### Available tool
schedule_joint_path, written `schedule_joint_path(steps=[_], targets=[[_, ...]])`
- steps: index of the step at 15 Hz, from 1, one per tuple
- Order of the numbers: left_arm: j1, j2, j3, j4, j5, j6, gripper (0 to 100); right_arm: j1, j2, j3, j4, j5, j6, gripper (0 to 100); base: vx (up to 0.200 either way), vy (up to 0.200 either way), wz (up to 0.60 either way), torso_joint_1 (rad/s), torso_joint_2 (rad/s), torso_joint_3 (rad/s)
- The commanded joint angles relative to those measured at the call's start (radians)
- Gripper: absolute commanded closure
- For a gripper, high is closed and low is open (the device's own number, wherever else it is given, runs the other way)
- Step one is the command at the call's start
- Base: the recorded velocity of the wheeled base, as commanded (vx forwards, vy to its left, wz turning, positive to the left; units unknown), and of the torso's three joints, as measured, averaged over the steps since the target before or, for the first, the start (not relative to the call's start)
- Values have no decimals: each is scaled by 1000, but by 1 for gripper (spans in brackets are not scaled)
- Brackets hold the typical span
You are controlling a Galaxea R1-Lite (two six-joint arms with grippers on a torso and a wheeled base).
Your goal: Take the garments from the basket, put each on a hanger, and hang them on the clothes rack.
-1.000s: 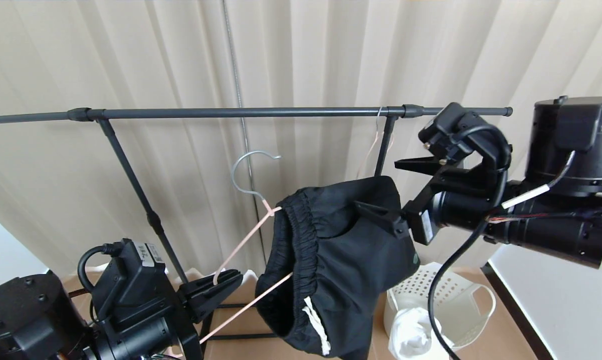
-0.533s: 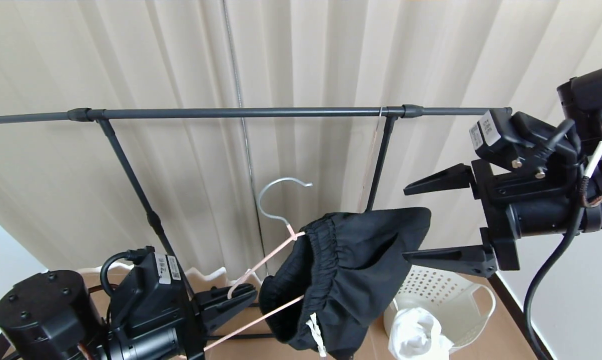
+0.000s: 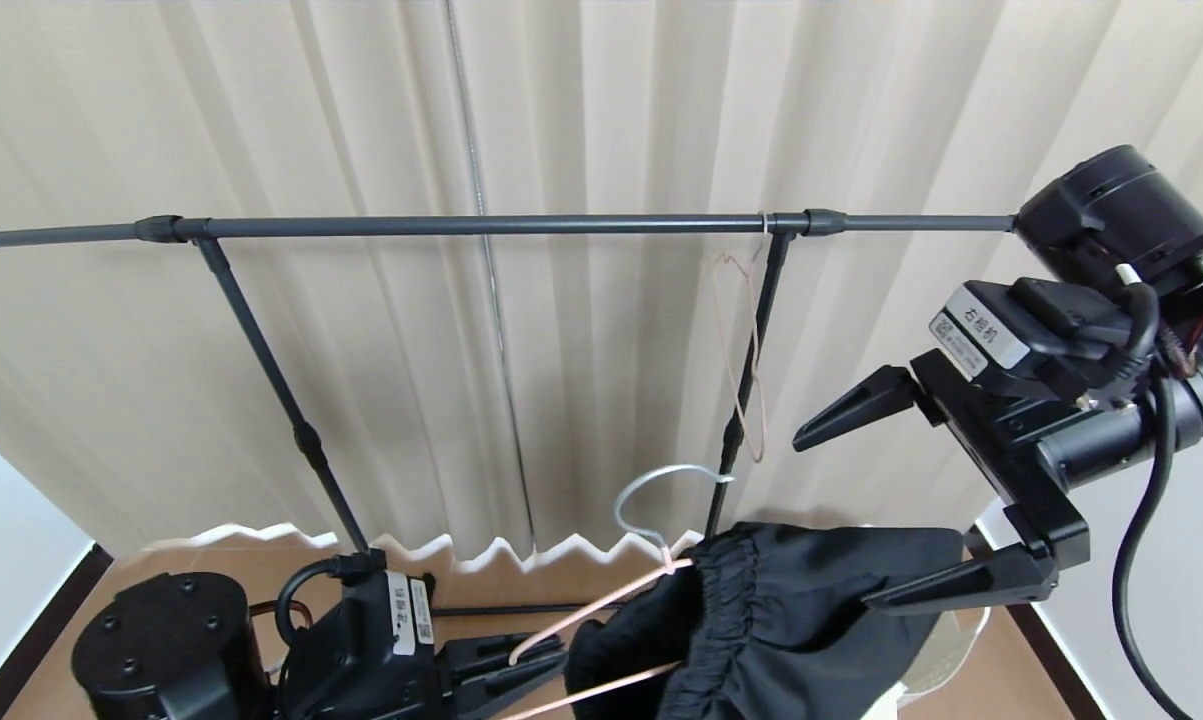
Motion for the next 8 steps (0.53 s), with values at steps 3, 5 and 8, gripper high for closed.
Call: schedule_joint_path(steps=[3, 5, 8], targets=[[-39, 23, -3, -1, 4, 1, 100, 46, 70, -5, 6, 48, 5, 0, 0, 0, 0, 0, 0, 0], [-39, 20, -12, -1, 7, -1, 100, 81, 76, 16, 0, 47, 25, 0, 0, 0, 0, 0, 0, 0], [-39, 16, -16, -1, 7, -1, 100, 90, 100, 24, -3, 42, 48, 0, 0, 0, 0, 0, 0, 0]])
